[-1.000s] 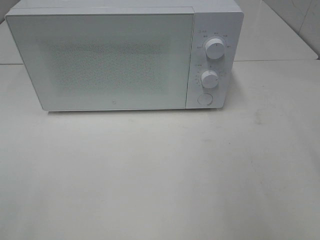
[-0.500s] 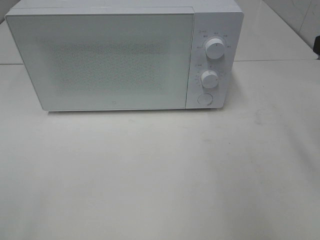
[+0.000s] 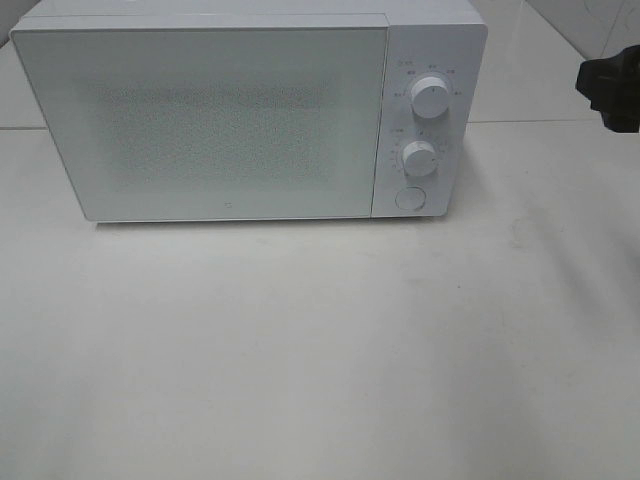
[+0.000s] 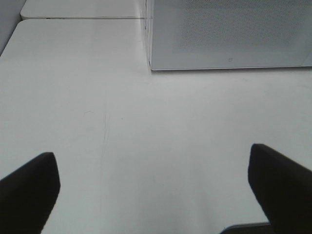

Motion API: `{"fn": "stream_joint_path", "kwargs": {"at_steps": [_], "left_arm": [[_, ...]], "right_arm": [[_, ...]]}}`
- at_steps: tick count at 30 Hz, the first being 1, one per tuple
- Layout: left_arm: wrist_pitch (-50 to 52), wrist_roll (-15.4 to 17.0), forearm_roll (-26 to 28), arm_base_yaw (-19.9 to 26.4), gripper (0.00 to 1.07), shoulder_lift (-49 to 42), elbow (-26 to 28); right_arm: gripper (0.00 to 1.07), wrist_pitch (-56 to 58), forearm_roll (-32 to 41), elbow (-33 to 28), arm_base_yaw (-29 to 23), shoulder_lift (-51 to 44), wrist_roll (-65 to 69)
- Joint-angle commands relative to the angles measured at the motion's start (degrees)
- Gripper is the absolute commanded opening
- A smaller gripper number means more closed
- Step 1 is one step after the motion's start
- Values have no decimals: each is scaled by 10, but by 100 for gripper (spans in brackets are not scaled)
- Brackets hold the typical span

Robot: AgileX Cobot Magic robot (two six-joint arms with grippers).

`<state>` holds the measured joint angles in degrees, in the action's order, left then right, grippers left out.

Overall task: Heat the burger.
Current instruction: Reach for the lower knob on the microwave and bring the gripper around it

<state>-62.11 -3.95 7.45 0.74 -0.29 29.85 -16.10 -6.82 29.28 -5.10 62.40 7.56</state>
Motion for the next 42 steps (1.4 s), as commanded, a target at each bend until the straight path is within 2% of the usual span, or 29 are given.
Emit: {"fn": "stream_joint_path", "kwargs": {"at_steps": [1, 6, 10, 12, 13, 15, 19, 20, 22, 23, 24, 25, 27, 29, 38, 42], "left_arm": [[7, 3, 2, 2, 99, -13, -1], [7, 3, 2, 2, 99, -13, -1], [7, 3, 2, 2, 99, -13, -1], [7, 3, 2, 2, 99, -13, -1], [7, 3, 2, 2, 99, -13, -1], [7, 3, 2, 2, 99, -13, -1], [7, 3, 2, 2, 99, -13, -1], [7, 3, 2, 2, 99, -13, -1], [7, 3, 2, 2, 99, -13, -1], [7, 3, 2, 2, 99, -13, -1], [7, 3, 2, 2, 99, -13, -1], [7, 3, 2, 2, 99, -13, -1], [7, 3, 2, 2, 99, -13, -1], [7, 3, 2, 2, 99, -13, -1], [7, 3, 2, 2, 99, -13, -1], [7, 3, 2, 2, 99, -13, -1]], "right_arm": [[76, -89, 17, -25, 2, 28, -3], [76, -150, 81, -52, 2, 60, -36], [76, -182, 131, -68, -19, 77, -85], [76, -227, 179, -82, -54, 97, -140], [76, -227, 179, -82, -54, 97, -140], [76, -271, 223, -91, -95, 125, -184], [76, -302, 268, -91, -129, 148, -217], [76, -330, 311, -91, -151, 163, -239], [76, -343, 332, -91, -163, 171, -250], [76, -376, 372, -91, -187, 186, -273], [76, -376, 372, -91, -187, 186, -273], [76, -408, 402, -91, -210, 199, -286], [76, -421, 412, -91, -219, 206, -291], [76, -456, 429, -91, -250, 231, -291], [75, -556, 433, -90, -325, 324, -285], [74, -566, 448, -85, -340, 345, -278]]}}
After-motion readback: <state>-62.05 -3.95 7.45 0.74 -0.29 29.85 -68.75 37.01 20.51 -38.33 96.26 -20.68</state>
